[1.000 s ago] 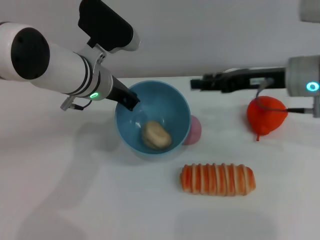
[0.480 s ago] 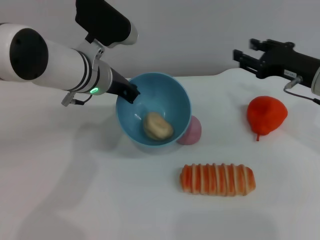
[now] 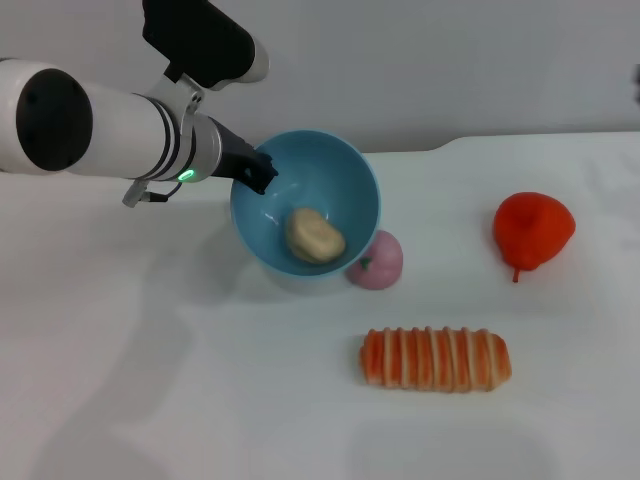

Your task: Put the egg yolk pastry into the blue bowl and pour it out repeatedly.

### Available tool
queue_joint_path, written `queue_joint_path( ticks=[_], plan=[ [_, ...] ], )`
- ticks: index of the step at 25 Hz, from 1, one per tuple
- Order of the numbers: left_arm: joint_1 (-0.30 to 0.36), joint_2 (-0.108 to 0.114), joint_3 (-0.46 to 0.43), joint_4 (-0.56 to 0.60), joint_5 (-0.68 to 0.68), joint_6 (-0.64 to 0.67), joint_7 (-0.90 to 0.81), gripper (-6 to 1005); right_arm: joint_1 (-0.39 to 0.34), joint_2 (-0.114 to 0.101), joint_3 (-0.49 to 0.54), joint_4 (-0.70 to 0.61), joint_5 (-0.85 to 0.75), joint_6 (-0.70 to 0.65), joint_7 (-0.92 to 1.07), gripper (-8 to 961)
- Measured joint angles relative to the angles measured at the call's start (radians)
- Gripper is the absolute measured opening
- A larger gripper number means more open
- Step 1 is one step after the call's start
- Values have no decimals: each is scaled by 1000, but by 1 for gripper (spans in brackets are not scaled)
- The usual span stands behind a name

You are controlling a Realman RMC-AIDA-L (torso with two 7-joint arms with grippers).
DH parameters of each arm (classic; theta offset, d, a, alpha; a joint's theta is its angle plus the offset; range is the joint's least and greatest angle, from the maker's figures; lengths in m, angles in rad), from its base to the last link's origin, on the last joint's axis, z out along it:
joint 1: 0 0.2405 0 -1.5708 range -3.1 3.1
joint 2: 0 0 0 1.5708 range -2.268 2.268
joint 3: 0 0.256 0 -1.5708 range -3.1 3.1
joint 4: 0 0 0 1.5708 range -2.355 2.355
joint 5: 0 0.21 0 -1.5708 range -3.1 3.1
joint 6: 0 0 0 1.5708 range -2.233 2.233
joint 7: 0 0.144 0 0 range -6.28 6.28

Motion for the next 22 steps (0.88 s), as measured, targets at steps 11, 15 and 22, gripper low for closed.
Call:
queue_joint_path(
  ticks=[11, 15, 22],
  plan=[
    [-10, 0, 46, -8, 1, 125, 6, -1, -89, -3, 1, 266, 371, -237, -294, 500],
    [-12, -3, 87, -40, 0, 256, 1, -1, -75, -1, 2, 328, 374, -260, -309, 500],
    [-28, -7, 239, -69, -2, 538, 0, 0, -54, -1, 0, 408, 376, -312, -311, 501]
  ],
)
